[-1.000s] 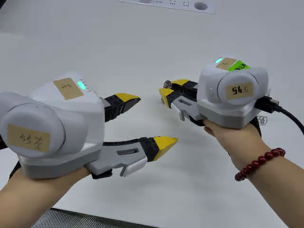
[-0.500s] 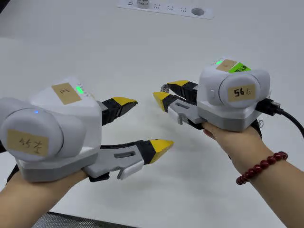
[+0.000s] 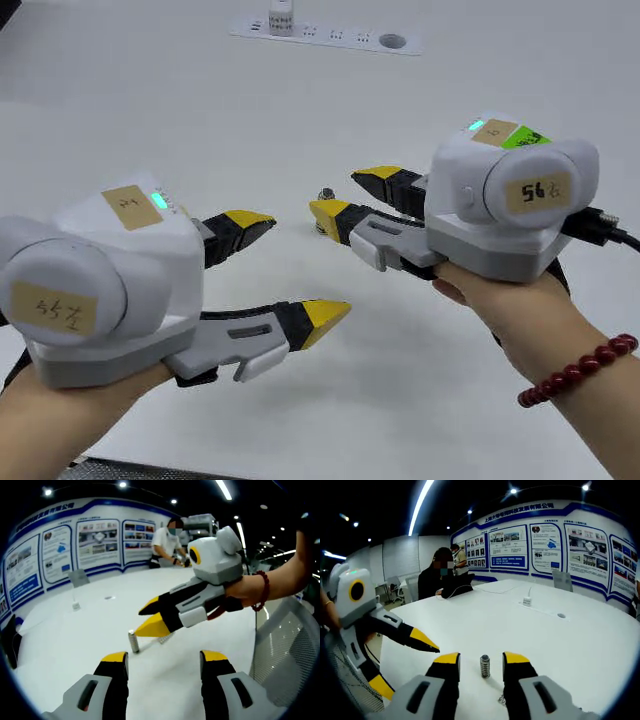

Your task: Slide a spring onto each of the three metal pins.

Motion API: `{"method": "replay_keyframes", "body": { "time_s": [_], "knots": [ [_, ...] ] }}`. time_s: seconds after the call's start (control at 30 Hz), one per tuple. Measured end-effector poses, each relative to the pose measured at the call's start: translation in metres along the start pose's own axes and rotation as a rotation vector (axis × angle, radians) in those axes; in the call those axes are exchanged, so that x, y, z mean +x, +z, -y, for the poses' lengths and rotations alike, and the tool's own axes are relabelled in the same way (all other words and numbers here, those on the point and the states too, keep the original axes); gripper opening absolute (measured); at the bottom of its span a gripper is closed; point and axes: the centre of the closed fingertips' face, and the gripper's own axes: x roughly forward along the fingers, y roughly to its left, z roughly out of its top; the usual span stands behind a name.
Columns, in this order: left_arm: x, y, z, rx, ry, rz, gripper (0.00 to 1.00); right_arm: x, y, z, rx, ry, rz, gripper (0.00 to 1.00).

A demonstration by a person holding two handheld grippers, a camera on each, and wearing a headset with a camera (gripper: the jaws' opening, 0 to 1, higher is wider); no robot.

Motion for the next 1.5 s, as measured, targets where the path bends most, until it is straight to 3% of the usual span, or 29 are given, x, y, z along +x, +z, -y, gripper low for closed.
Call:
{"method": "replay_keyframes", "body": {
  "time_s": [0.27, 0.7, 1.13, 1.5],
  "knots": [
    [0.008, 0.004, 0.008, 0.072, -0.039, -0.018, 0.56, -0.019, 0.007, 0.007, 0.019, -0.011, 0.015, 0.41],
    [0.025, 0.005, 0.009, 0.134, -0.057, -0.054, 0.54, -0.048, -0.001, 0.021, 0.029, -0.044, 0.02, 0.47],
    [0.045, 0.009, 0.008, 0.142, -0.071, -0.056, 0.48, -0.075, -0.014, 0.029, 0.014, -0.056, 0.006, 0.52],
    [0.065, 0.005, 0.007, 0.147, -0.081, -0.074, 0.43, -0.095, -0.03, 0.036, 0.024, -0.065, -0.026, 0.55]
  ]
}}
